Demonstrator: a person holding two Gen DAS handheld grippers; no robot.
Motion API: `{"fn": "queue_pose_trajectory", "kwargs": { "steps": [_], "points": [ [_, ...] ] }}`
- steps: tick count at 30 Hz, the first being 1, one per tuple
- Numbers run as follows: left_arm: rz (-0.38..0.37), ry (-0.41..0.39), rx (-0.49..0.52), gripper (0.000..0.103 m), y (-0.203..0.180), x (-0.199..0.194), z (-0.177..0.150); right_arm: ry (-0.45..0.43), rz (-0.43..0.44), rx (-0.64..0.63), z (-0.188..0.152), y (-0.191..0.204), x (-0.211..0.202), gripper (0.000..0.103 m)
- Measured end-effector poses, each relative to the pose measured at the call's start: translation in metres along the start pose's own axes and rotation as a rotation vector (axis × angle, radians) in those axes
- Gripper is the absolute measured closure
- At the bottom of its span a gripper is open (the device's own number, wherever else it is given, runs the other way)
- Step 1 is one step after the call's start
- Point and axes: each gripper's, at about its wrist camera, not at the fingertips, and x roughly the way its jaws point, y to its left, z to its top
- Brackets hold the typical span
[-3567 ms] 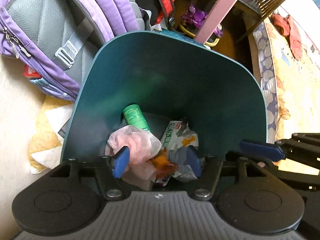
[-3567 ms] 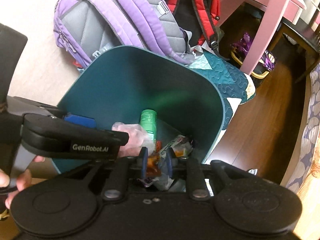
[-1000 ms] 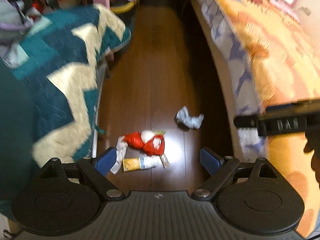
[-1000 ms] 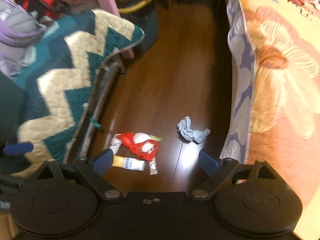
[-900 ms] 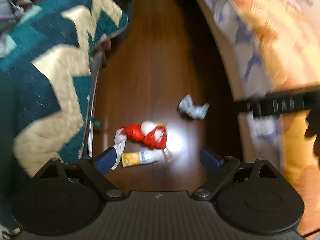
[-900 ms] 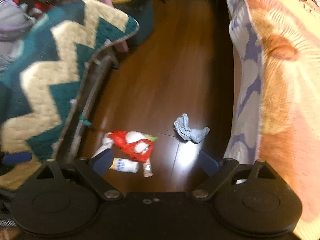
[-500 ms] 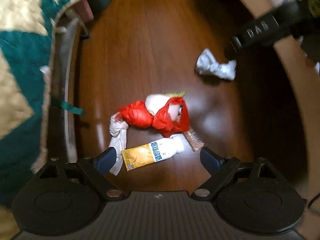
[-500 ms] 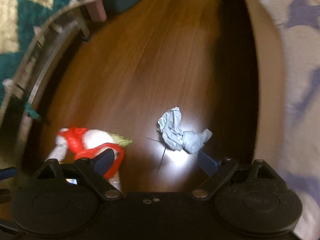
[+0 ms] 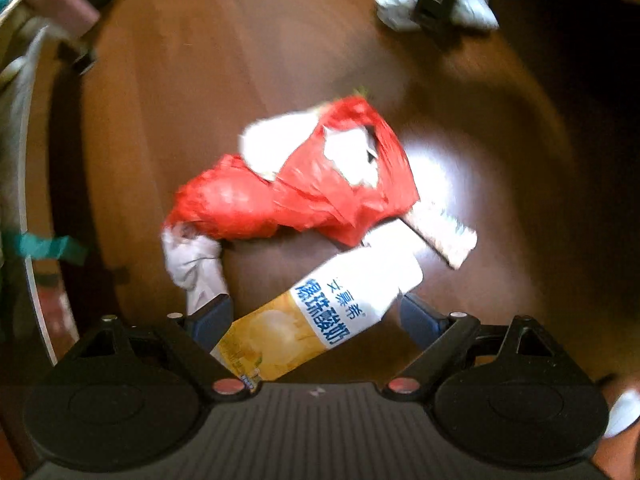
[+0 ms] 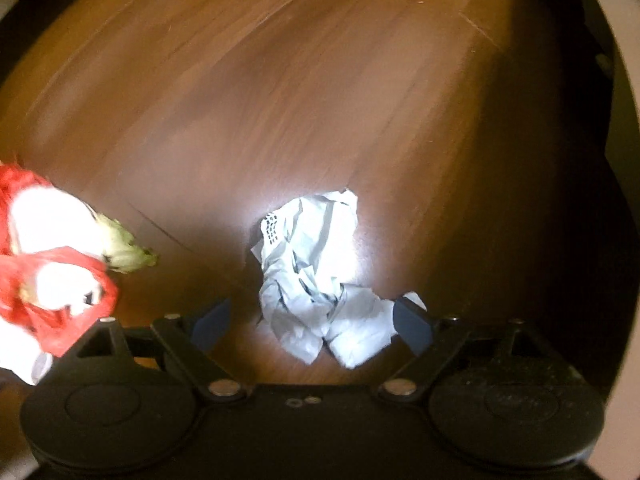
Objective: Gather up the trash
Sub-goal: 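Grasp the white yogurt drink bottle with the left tool while the right tool grasps the crumpled white paper, then carry the bottle and crumpled paper up over the wastebasket with both tools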
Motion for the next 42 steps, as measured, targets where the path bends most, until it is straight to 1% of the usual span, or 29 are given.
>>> {"fn": "queue_pose_trajectory", "kwargs": {
  "steps": [2, 4, 7, 9, 10, 11, 12, 13, 14, 16, 17, 20, 22, 23, 25, 27, 30, 32, 33, 36, 42],
  "points": [
    [0.027, 0.014, 0.056, 0.012, -0.006, 0.01, -0.004, -0.006, 0.002, -0.018, -0.003, 0.0, 0.009, 0.015],
    [0.046, 0.03, 0.088, 0.012, -0.01, 0.019, -0.008, -0.004, -0.006, -0.037, -0.006, 0.002, 0.019, 0.016],
    [0.035, 0.047, 0.09, 0.012, -0.011, 0.03, -0.012, -0.003, -0.013, -0.059, -0.014, 0.002, 0.03, 0.019],
    [0.029, 0.043, 0.088, 0.013, -0.011, 0.034, -0.013, -0.035, 0.001, -0.047, -0.018, -0.002, 0.029, 0.019],
    [0.031, 0.041, 0.091, 0.014, -0.012, 0.036, -0.012, -0.042, 0.014, -0.031, -0.019, -0.003, 0.029, 0.023],
    [0.032, 0.039, 0.09, 0.018, -0.013, 0.038, -0.011, -0.049, 0.022, -0.017, -0.02, -0.004, 0.028, 0.031],
    [0.032, 0.037, 0.081, 0.021, -0.012, 0.039, -0.011, -0.055, 0.033, 0.002, -0.021, -0.006, 0.027, 0.036],
    [0.028, 0.038, 0.064, 0.028, -0.011, 0.039, -0.01, -0.052, 0.055, 0.027, -0.022, -0.008, 0.026, 0.046],
    [0.021, 0.042, 0.043, 0.036, -0.011, 0.041, -0.01, -0.044, 0.073, 0.055, -0.023, -0.01, 0.025, 0.05],
    [-0.003, 0.047, 0.003, 0.043, -0.008, 0.041, -0.008, -0.036, 0.081, 0.097, -0.028, -0.009, 0.024, 0.054],
    [-0.006, 0.047, -0.005, 0.047, -0.008, 0.04, -0.007, -0.034, 0.081, 0.112, -0.032, -0.008, 0.024, 0.059],
    [-0.023, 0.037, -0.041, 0.053, -0.006, 0.037, -0.007, -0.035, 0.074, 0.144, -0.042, -0.003, 0.018, 0.067],
    [-0.035, 0.02, -0.087, 0.054, -0.004, 0.031, -0.008, -0.035, 0.101, 0.218, -0.053, -0.002, 0.009, 0.07],
    [-0.039, 0.014, -0.109, 0.054, -0.003, 0.029, -0.009, -0.032, 0.106, 0.251, -0.057, -0.002, 0.005, 0.075],
    [-0.045, 0.005, -0.146, 0.055, -0.002, 0.021, -0.011, -0.025, 0.117, 0.332, -0.068, -0.003, -0.006, 0.077],
    [-0.058, 0.005, -0.174, 0.055, -0.001, 0.012, -0.014, -0.022, 0.139, 0.386, -0.079, -0.002, -0.021, 0.084],
    [-0.08, 0.01, -0.211, 0.055, 0.002, -0.007, -0.018, -0.029, 0.175, 0.441, -0.097, 0.001, -0.053, 0.085],
    [-0.094, 0.015, -0.238, 0.055, 0.006, -0.023, -0.021, -0.043, 0.189, 0.456, -0.107, 0.002, -0.08, 0.086],
    [-0.101, 0.018, -0.253, 0.055, 0.009, -0.033, -0.023, -0.046, 0.201, 0.459, -0.099, -0.004, -0.094, 0.086],
    [-0.123, 0.013, -0.295, 0.055, 0.018, -0.072, -0.029, -0.068, 0.222, 0.457, -0.099, -0.004, -0.145, 0.086],
    [-0.158, 0.002, -0.367, 0.056, 0.039, -0.172, -0.04, -0.088, 0.281, 0.453, -0.102, -0.005, -0.256, 0.086]
  ]
}}
